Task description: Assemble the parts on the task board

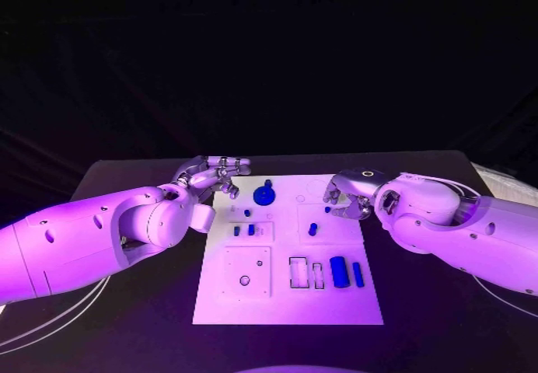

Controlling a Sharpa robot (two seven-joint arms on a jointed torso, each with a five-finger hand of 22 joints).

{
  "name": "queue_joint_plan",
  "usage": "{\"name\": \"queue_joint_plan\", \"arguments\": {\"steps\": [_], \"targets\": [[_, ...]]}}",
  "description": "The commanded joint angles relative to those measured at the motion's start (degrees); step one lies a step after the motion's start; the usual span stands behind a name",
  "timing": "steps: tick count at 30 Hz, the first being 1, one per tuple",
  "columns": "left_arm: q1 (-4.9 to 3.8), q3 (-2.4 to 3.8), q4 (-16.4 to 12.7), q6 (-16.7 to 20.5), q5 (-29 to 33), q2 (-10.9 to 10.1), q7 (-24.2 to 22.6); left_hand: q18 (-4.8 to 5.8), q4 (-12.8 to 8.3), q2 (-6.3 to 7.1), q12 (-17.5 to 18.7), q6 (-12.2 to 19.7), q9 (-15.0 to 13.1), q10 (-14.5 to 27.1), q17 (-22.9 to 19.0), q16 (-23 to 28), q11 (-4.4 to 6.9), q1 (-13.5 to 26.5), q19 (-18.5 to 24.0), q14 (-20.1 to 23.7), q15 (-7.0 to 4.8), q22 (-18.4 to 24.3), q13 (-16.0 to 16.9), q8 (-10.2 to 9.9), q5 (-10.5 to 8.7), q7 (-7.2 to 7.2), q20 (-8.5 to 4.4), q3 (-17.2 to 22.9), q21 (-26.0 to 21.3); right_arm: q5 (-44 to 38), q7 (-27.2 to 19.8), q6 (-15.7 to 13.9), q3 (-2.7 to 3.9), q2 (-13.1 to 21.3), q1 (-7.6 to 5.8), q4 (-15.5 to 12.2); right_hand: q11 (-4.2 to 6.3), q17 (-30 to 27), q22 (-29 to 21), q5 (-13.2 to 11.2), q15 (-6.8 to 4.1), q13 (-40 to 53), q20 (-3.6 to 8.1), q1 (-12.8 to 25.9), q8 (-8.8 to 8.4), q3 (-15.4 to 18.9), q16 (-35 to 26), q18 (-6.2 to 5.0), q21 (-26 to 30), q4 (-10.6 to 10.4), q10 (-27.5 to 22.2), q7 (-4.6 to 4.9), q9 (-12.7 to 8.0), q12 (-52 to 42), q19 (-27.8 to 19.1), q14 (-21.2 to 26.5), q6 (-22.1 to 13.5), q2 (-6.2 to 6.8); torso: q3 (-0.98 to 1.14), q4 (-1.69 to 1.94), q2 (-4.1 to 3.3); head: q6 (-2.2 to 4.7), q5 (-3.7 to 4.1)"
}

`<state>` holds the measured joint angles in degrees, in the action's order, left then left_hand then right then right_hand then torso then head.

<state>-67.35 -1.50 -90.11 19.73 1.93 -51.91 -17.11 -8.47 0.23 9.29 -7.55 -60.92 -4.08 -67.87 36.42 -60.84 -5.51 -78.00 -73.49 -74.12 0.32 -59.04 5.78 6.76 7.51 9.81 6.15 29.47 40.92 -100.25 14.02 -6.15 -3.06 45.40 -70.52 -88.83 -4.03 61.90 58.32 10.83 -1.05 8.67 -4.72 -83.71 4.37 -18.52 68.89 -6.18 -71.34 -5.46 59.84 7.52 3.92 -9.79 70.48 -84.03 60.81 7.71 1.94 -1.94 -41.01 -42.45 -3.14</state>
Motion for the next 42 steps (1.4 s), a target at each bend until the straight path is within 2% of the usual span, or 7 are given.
{"name": "queue_joint_plan", "arguments": {"steps": [1,17,22,24,26,35,42], "targets": [[0.08,0.01,-0.6,1.2,8.6,-0.2,-5.3,-0.86,0.0,-0.12,-0.2,0.0,0.1,0.3,-0.2,0.2,0.12,0.5,0.5,0.5,0.12,0.2,0.1,0.2,0.29,-0.15,0.00,-0.4,-0.4,-3.8,1.2,2.9,-0.04,-0.7,0.43,0.6,-0.02,-0.2,-0.1,-0.3,-0.56,-0.3,0.34,0.1,-0.39,-0.4,-0.4,-0.63,0.4,0.0,-0.6,-0.41,0.0,0.3,-0.1,-1.1,0.1,0.45,0.03,-0.01,-0.05,-0.03,0.17],[0.12,0.01,-0.9,-0.4,9.7,-0.5,-6.3,-0.91,0.0,-0.35,-0.6,0.1,0.1,0.5,-0.5,0.3,0.16,0.6,0.6,0.7,0.12,0.5,0.1,0.2,0.30,-0.20,0.01,-0.8,-0.8,-3.3,0.0,3.8,-0.09,-2.8,1.35,3.0,0.02,-0.7,0.3,-0.6,-0.46,-2.5,0.42,0.7,-0.19,-2.4,-1.0,-0.51,0.3,-0.1,1.1,-0.39,0.1,0.4,0.5,-1.1,1.4,-0.79,0.03,0.04,-0.01,-0.40,0.41],[0.12,0.01,-1.0,-0.5,9.7,-0.5,-6.2,-0.95,-0.4,-0.64,-0.9,0.1,0.1,0.6,-0.7,0.3,0.20,0.0,0.7,0.9,0.06,0.6,0.2,0.3,0.40,-0.21,-0.03,-0.9,-1.1,-3.2,-0.3,4.2,-0.10,-3.1,1.45,3.2,0.32,0.2,1.3,-2.7,-0.29,-3.3,0.29,0.3,0.40,-4.3,-0.3,-0.29,-0.4,0.4,3.2,-0.62,0.4,-0.1,1.3,-1.4,3.1,-2.36,0.03,0.10,0.01,-0.49,0.40],[0.12,0.01,-1.0,-0.5,9.7,-0.5,-6.1,-0.96,-0.5,-0.67,-0.9,0.2,0.1,0.7,-0.7,0.3,0.19,-0.1,0.7,0.9,0.06,0.7,0.2,0.3,0.41,-0.19,-0.04,-0.9,-1.1,-3.2,-0.3,4.4,-0.10,-3.2,1.49,3.3,0.49,0.6,2.5,-5.0,-0.20,-3.6,0.25,-1.0,0.84,-6.4,0.1,-0.08,-1.1,1.7,4.9,-0.69,0.7,-0.3,2.0,-1.6,4.3,-3.56,0.02,0.08,0.02,-0.49,0.40],[0.12,0.01,-1.1,-0.5,9.7,-0.6,-6.0,-0.96,-0.8,-0.83,-1.1,0.3,0.1,0.9,-0.9,0.2,0.14,-0.4,0.6,1.0,0.06,0.8,0.2,0.3,0.50,-0.10,-0.06,-0.9,-1.2,-3.2,-0.3,4.5,-0.10,-3.3,1.52,3.3,0.58,0.6,3.4,-6.0,-0.17,-3.9,0.19,-1.3,1.05,-7.6,0.2,0.10,-1.8,2.6,6.0,-0.68,0.9,-0.3,2.6,-1.7,4.9,-3.94,0.01,0.05,0.03,-0.53,0.41],[0.12,0.01,-1.3,-0.4,9.7,-0.7,-5.9,-0.98,-1.4,-1.01,-1.4,0.8,0.2,1.6,-1.3,0.2,-0.11,-1.0,0.7,1.2,0.18,1.0,0.2,0.1,0.68,0.21,-0.04,-0.9,-1.6,-4.0,1.3,2.5,-0.10,-3.6,1.60,3.4,0.73,0.4,5.6,-7.1,-0.23,-4.4,-0.06,0.2,1.50,-9.7,0.3,0.49,-3.3,4.0,8.8,-0.66,1.6,0.2,3.8,-1.8,6.5,-3.93,0.02,0.04,0.02,-0.34,0.67],[0.12,0.01,-1.3,-0.7,9.7,-0.8,-5.9,-1.01,-1.5,-1.05,-1.5,1.0,0.3,1.8,-1.6,0.3,-0.17,-1.1,0.8,1.3,0.23,1.2,0.2,0.1,0.71,0.27,-0.01,-0.9,-1.9,-4.4,2.0,-1.5,-0.08,-3.1,1.72,2.6,0.66,0.3,6.1,-7.2,-0.18,-4.5,-0.14,0.9,1.56,-10.0,0.4,0.59,-3.7,4.4,9.3,-0.50,1.8,0.5,4.1,-1.7,6.8,-3.51,0.00,0.05,0.09,-0.49,0.61]]}}
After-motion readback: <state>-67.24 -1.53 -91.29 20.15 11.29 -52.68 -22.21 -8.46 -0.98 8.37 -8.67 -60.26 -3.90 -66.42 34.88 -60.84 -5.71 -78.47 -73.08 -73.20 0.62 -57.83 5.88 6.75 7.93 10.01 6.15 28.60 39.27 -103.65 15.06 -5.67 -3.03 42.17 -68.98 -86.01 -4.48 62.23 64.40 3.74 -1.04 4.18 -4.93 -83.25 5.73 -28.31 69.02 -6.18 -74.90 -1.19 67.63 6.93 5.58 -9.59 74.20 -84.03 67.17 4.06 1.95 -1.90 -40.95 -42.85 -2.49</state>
